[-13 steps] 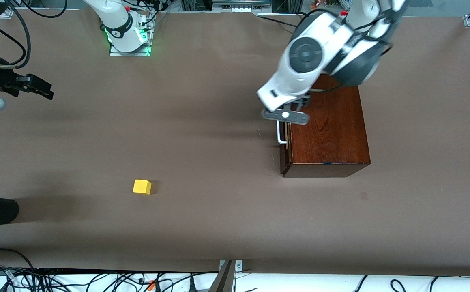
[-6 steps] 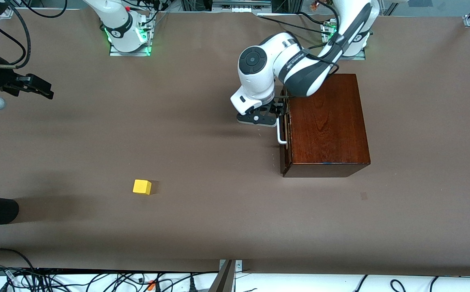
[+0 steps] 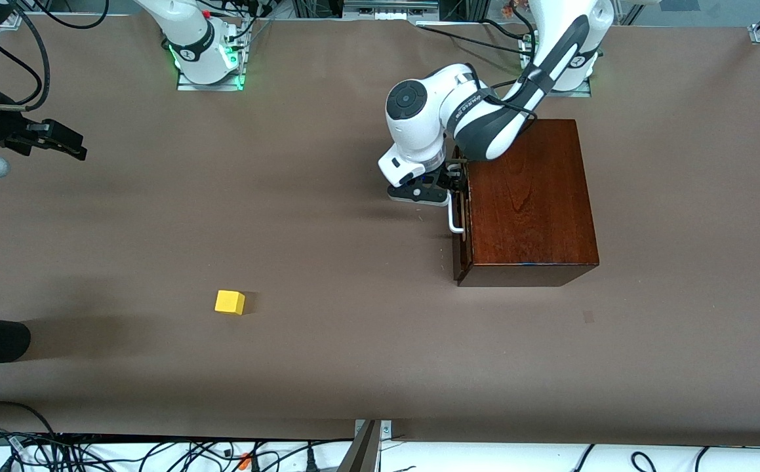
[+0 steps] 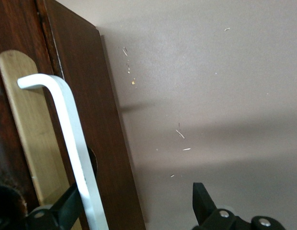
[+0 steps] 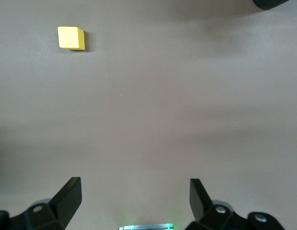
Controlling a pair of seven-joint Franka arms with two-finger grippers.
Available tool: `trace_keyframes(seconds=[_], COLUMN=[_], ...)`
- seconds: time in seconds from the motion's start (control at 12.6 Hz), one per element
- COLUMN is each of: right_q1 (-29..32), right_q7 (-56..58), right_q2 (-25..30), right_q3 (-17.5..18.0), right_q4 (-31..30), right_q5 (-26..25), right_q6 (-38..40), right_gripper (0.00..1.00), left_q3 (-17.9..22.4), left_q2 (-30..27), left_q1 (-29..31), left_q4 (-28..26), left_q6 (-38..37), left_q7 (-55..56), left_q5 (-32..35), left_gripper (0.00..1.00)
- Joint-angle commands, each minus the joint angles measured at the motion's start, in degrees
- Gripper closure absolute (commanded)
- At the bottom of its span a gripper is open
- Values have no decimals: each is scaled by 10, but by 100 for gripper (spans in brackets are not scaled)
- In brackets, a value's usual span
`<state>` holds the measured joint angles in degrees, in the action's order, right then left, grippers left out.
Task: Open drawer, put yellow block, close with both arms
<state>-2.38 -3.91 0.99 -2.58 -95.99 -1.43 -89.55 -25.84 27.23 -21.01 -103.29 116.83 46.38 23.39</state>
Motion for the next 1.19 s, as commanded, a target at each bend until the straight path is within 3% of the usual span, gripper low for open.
trace_keyframes(seconds=[0.0, 0.71, 0.95, 1.11], right_q1=[-2, -2, -2, -2], right_q7=[5, 5, 5, 5], right_q2=[-3, -3, -3, -3], right_q3=[-3, -3, -3, -3], right_q4=[9, 9, 9, 9], right_q5=[7, 7, 7, 7], right_q6=[9, 9, 9, 8], right_gripper=[0, 0, 0, 0], left_q3=[2, 3, 4, 4], left_q2=[-12, 24, 19, 20], left_q1=[4, 4, 4, 0], left_q4=[-29, -41, -39, -38], left_q6=[30, 125, 125, 130], left_q7=[10, 37, 34, 43], left_q5=[17, 17, 17, 66], left_gripper=[0, 0, 0, 0])
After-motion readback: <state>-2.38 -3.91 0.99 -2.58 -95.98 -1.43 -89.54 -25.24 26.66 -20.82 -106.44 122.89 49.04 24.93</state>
